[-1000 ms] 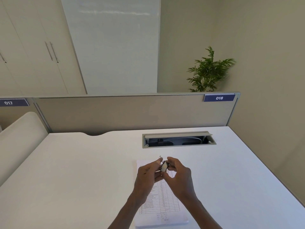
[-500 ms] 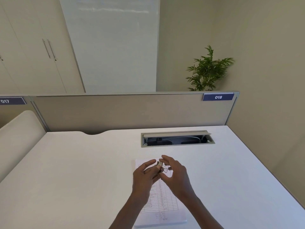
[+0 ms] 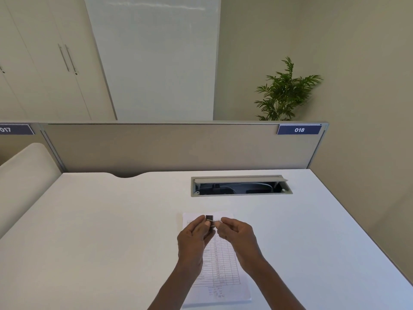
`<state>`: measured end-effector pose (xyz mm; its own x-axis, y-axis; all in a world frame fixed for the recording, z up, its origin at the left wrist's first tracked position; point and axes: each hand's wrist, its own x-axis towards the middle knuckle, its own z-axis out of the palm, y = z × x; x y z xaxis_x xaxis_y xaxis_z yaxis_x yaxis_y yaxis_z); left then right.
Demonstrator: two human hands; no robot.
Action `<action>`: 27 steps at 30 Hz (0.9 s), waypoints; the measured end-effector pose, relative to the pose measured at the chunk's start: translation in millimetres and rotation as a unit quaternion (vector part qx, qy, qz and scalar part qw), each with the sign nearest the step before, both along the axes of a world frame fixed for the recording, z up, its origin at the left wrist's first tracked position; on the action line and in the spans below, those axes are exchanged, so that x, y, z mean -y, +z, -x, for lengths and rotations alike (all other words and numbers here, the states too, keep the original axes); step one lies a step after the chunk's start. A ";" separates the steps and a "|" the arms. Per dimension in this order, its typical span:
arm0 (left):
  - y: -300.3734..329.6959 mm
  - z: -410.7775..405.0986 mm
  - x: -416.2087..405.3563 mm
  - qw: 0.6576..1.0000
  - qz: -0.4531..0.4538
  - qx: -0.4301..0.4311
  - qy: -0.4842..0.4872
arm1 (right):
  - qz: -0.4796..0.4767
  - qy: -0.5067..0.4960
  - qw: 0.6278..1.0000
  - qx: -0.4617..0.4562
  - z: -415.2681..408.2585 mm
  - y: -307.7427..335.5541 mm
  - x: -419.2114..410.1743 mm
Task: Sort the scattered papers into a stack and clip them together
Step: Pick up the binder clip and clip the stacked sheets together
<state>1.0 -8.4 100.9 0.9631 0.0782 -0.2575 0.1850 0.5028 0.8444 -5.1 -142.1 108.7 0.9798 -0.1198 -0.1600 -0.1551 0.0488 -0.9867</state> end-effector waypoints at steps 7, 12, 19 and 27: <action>-13.4 -9.8 11.4 1.000 0.005 -0.016 0.022 | -0.056 0.035 0.998 -0.015 -11.8 -8.1 -3.4; -22.8 -19.3 15.9 0.997 -0.009 -0.043 0.056 | -0.048 -0.015 0.998 -0.026 -24.7 -16.0 -13.3; -34.9 -32.2 12.0 0.995 -0.031 -0.069 0.070 | -0.064 -0.044 0.996 -0.052 -41.6 -33.6 -23.6; -66.4 -55.3 -17.9 0.970 -0.158 -0.148 0.108 | -0.149 -0.082 0.972 -0.162 -70.6 -63.2 -18.4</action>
